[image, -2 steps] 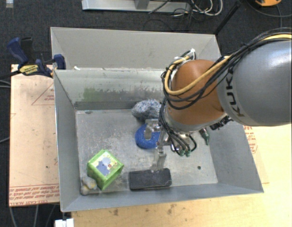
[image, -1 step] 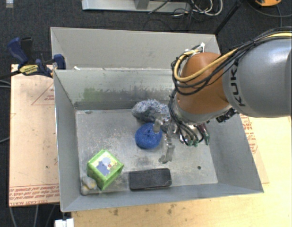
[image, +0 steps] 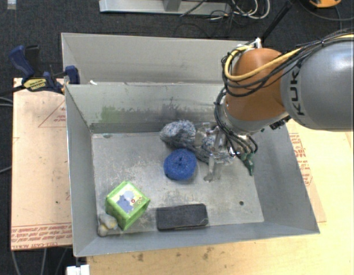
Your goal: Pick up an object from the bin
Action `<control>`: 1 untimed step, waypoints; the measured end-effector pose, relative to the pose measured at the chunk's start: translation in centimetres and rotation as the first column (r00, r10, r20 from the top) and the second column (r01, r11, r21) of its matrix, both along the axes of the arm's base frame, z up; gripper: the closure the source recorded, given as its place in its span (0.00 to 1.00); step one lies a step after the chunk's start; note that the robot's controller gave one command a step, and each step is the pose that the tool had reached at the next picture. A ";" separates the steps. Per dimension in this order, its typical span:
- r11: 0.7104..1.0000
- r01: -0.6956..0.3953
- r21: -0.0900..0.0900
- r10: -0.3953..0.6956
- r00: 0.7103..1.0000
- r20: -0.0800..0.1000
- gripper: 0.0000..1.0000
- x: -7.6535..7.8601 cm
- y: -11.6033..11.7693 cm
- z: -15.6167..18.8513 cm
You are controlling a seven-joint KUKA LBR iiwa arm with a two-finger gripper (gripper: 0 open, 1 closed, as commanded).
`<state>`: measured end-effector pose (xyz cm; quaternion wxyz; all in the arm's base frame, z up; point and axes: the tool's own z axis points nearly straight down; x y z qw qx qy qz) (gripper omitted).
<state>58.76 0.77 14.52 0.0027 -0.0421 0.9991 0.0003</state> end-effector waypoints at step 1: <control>0.998 0.059 -0.003 -0.059 0.998 -0.001 0.00 0.8 2.6 -3.4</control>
Offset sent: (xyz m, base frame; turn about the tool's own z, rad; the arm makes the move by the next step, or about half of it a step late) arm 0.0420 0.0480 -0.0713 0.1524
